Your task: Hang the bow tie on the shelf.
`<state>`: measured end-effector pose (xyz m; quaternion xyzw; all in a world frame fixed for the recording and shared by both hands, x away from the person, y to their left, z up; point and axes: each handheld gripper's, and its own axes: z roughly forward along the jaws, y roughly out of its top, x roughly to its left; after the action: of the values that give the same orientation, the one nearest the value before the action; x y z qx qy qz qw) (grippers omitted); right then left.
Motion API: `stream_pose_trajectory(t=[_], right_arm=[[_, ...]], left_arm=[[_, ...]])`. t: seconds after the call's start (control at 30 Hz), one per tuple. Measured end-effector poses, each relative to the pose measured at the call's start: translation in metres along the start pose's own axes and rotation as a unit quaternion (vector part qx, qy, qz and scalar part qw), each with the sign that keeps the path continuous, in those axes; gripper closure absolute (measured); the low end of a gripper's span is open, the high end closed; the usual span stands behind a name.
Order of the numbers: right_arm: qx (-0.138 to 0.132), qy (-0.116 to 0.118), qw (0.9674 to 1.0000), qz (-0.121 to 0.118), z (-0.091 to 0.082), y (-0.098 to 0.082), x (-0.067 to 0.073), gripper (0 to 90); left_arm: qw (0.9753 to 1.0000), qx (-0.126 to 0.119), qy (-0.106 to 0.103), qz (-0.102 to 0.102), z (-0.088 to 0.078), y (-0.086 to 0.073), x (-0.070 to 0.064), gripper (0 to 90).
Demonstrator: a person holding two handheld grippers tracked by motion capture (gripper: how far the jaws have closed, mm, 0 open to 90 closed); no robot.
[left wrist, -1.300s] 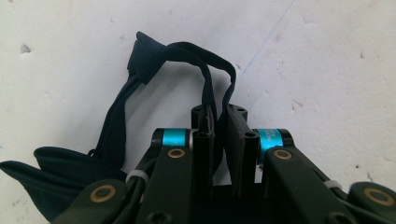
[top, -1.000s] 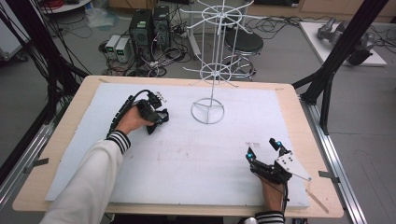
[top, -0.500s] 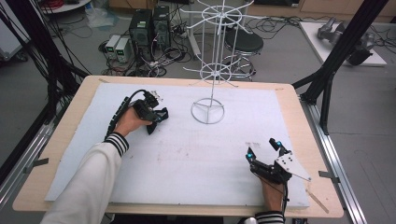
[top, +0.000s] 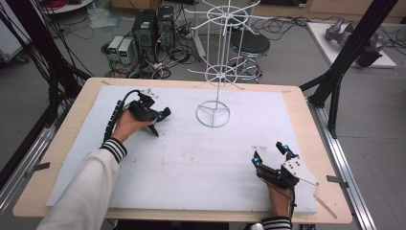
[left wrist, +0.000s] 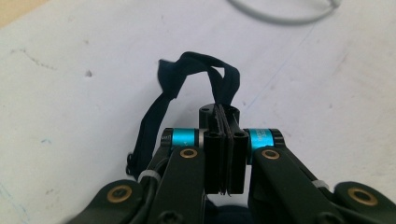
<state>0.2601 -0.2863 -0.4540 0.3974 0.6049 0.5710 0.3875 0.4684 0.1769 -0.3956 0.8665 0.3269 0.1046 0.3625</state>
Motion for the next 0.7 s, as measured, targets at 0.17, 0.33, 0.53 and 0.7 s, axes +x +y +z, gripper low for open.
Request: stream_pose_trajectory(t=[0.17, 0.33, 0.53, 0.7], right_arm=[[-0.001, 0.0, 1.0, -0.002, 0.0, 0.0, 0.0, 11.4], [0.0, 0.0, 1.0, -0.001, 0.0, 0.0, 0.0, 11.4], [0.0, 0.0, 1.0, 0.001, 0.0, 0.0, 0.0, 11.4], [0.001, 0.0, 1.0, 0.001, 0.0, 0.0, 0.0, 11.4]], left_arm=[[0.9993, -0.037, -0.007, -0.005, -0.01, 0.001, 0.0, 88.3], [0.9968, -0.079, -0.007, -0.01, -0.018, 0.002, -0.002, 88.4], [0.9923, -0.123, 0.013, -0.011, -0.026, 0.001, -0.006, 88.3], [0.9859, -0.166, 0.003, -0.017, -0.033, 0.002, -0.008, 88.3]])
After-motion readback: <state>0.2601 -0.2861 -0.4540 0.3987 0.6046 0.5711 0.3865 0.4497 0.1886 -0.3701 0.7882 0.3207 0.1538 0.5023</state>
